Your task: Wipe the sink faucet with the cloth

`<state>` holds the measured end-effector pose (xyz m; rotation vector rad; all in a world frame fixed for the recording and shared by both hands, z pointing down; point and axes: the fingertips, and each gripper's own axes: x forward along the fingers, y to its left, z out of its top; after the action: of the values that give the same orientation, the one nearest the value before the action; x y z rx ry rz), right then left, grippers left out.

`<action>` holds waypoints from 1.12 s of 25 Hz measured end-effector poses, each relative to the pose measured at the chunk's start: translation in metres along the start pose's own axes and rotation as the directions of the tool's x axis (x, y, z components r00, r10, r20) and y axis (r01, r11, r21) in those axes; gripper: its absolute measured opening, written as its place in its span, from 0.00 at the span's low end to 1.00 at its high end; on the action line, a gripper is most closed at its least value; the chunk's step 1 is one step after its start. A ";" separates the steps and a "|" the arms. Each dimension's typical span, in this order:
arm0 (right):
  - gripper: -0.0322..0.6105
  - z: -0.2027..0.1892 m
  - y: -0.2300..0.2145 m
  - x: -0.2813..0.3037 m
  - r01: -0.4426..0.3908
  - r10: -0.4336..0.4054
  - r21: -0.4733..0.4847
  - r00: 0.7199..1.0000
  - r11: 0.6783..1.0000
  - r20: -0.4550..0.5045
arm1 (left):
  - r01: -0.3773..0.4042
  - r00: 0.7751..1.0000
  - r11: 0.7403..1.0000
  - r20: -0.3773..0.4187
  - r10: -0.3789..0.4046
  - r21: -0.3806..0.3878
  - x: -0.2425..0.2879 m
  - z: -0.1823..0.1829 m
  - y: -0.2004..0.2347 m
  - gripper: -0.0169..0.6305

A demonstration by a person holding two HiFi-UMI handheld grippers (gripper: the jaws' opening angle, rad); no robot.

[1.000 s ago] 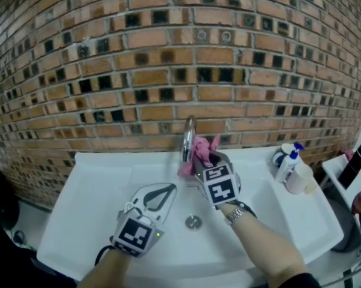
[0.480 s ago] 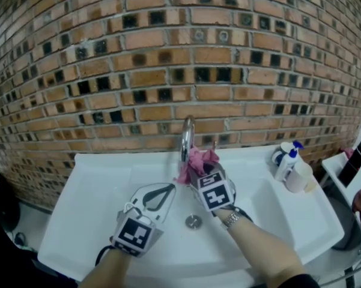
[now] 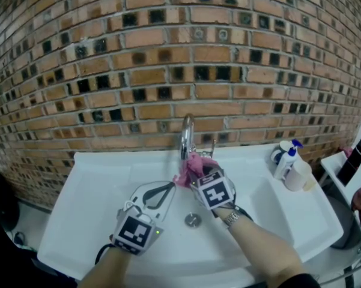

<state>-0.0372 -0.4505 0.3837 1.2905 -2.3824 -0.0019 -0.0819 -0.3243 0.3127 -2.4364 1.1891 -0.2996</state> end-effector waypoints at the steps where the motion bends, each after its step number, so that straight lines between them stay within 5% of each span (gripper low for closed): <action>1: 0.20 0.000 0.000 -0.001 0.000 0.000 -0.006 1.000 1.000 -0.002 | -0.004 1.000 1.000 -0.001 0.004 -0.010 0.000 -0.001 0.000 0.04; 28: 0.20 -0.004 -0.080 -0.045 0.160 -0.160 0.019 0.987 0.987 0.025 | -0.007 1.000 1.000 -0.018 0.006 -0.009 0.003 -0.011 0.001 0.04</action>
<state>0.0495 -0.4591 0.3544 1.4954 -2.2981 -0.0466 -0.0843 -0.3303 0.3224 -2.4422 1.2086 -0.3157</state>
